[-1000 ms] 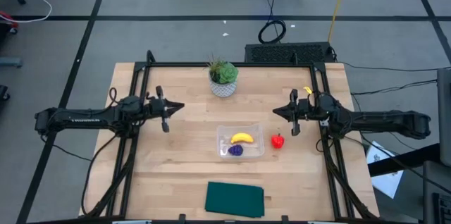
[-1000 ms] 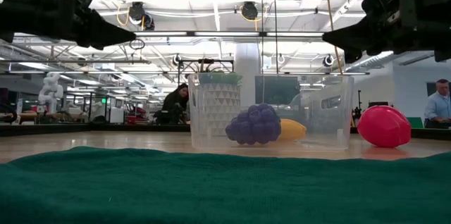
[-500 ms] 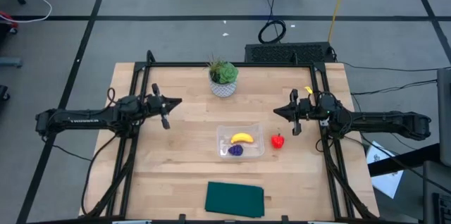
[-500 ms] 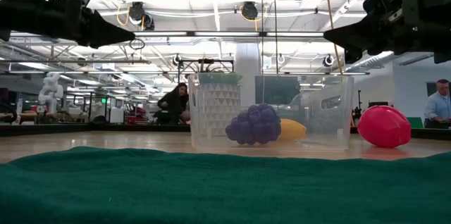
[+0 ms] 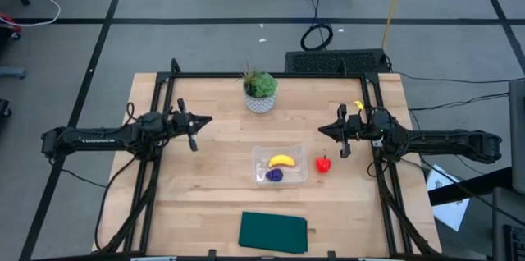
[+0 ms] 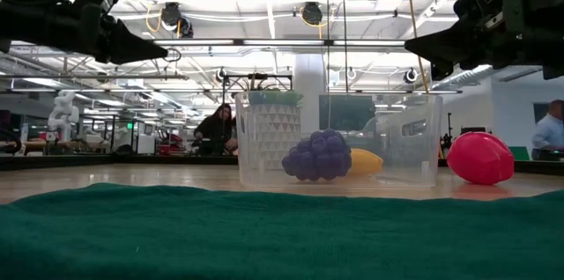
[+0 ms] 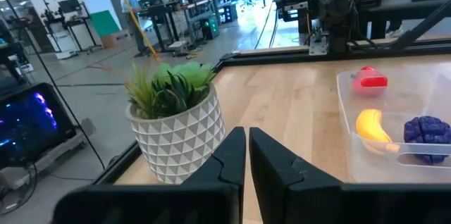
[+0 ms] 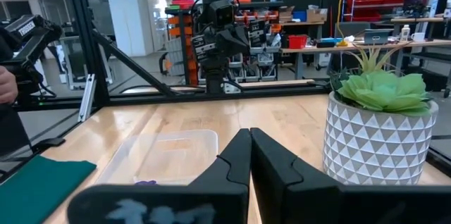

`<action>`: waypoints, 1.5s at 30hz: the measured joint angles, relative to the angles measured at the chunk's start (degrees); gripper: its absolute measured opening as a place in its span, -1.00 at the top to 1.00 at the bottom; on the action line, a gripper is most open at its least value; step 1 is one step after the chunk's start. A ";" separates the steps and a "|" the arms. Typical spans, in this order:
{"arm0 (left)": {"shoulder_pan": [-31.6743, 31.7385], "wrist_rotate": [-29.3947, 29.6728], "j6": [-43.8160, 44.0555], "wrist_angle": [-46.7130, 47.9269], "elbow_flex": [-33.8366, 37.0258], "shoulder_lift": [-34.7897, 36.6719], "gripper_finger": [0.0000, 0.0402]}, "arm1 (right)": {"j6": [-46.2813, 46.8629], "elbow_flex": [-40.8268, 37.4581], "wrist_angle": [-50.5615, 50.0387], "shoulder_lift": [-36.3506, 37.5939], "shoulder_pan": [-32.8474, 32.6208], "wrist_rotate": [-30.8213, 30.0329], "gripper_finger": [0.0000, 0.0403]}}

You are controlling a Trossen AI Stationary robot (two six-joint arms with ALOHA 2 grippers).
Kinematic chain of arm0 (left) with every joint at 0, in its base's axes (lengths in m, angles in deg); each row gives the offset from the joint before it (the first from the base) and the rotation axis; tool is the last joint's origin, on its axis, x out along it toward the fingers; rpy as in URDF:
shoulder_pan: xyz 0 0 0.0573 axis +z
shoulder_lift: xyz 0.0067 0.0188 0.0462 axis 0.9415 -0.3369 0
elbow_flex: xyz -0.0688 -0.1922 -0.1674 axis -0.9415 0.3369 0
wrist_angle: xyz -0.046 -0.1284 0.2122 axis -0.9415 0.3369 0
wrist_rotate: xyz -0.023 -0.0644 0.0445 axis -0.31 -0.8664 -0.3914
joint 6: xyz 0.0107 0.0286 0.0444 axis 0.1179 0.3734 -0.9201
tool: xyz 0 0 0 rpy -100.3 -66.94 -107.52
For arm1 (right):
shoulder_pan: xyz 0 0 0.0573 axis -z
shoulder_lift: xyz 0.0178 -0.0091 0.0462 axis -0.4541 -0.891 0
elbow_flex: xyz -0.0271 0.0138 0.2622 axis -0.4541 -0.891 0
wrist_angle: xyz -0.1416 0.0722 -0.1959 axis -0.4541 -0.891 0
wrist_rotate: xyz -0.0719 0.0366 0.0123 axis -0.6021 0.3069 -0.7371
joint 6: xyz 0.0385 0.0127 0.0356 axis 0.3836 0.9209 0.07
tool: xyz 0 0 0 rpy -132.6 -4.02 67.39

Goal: Pick and placing Produce into tupperware
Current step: Put the apple into the transparent bin

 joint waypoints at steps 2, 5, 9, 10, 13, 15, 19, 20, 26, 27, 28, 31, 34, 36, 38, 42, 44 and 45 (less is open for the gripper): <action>-0.02 0.00 -0.19 0.00 -0.01 0.00 0.87 | 0.00 -0.02 0.00 0.00 0.00 0.00 1.00; 0.00 0.00 -0.19 0.00 0.00 0.00 0.87 | -0.03 -0.02 0.00 0.00 0.00 0.00 1.00; -0.02 -0.02 -0.22 0.00 0.00 0.00 0.87 | -0.20 -0.02 -0.02 0.00 0.00 0.00 1.00; -0.02 -0.02 -0.22 0.00 0.00 0.00 0.87 | -0.22 -0.02 -0.02 0.00 -0.06 0.00 1.00; -0.02 -0.04 -0.22 0.02 0.00 0.00 0.87 | -0.22 -0.02 -0.02 0.00 -0.43 0.25 1.00; -0.02 -0.04 -0.22 0.00 0.00 0.00 0.87 | -0.20 0.22 -0.13 0.00 -0.80 1.79 1.00; -0.02 -0.04 -0.22 0.00 0.00 0.00 0.87 | 0.11 1.47 -1.16 -0.04 -2.54 4.31 1.00; -0.02 -0.04 -0.23 0.00 0.00 0.00 0.87 | 0.11 2.07 -1.14 -0.07 -3.02 4.31 1.00; -0.02 -0.07 -0.24 0.00 0.00 0.00 0.87 | -0.07 4.55 -3.80 -0.06 -4.37 4.14 1.00; -0.02 -0.07 -0.24 0.00 0.00 0.00 0.87 | -0.02 5.06 -4.77 -0.01 -4.37 4.07 1.00; -0.02 -0.07 -0.24 -0.02 0.00 0.00 0.87 | -0.02 5.65 -5.73 0.00 -4.37 4.04 1.00; -0.02 -0.07 -0.24 0.00 -0.02 0.00 0.87 | -0.02 7.32 -9.36 -0.04 -4.37 4.00 1.00; -0.02 -0.09 -0.23 0.02 0.00 0.00 0.87 | -0.02 9.82 -12.74 -0.02 -4.37 3.98 1.00; -0.02 -0.09 -0.24 0.06 0.00 0.00 0.87 | -0.29 11.78 -16.17 -0.01 -4.37 3.97 1.00; -0.02 -0.09 -0.24 0.11 0.00 0.00 0.87 | -0.94 13.78 -19.81 -0.02 -4.38 3.96 1.00; -0.02 -0.11 -0.24 0.35 0.00 0.00 0.87 | -1.73 16.88 -24.53 -0.02 -4.90 3.85 1.00; -0.02 -0.11 -0.24 0.35 0.00 0.00 0.87 | -1.75 18.11 -26.24 -0.02 -5.50 3.83 1.00; -0.02 -0.13 -0.24 0.35 -0.01 0.00 0.87 | -1.63 18.89 -27.75 -0.02 -5.84 3.82 1.00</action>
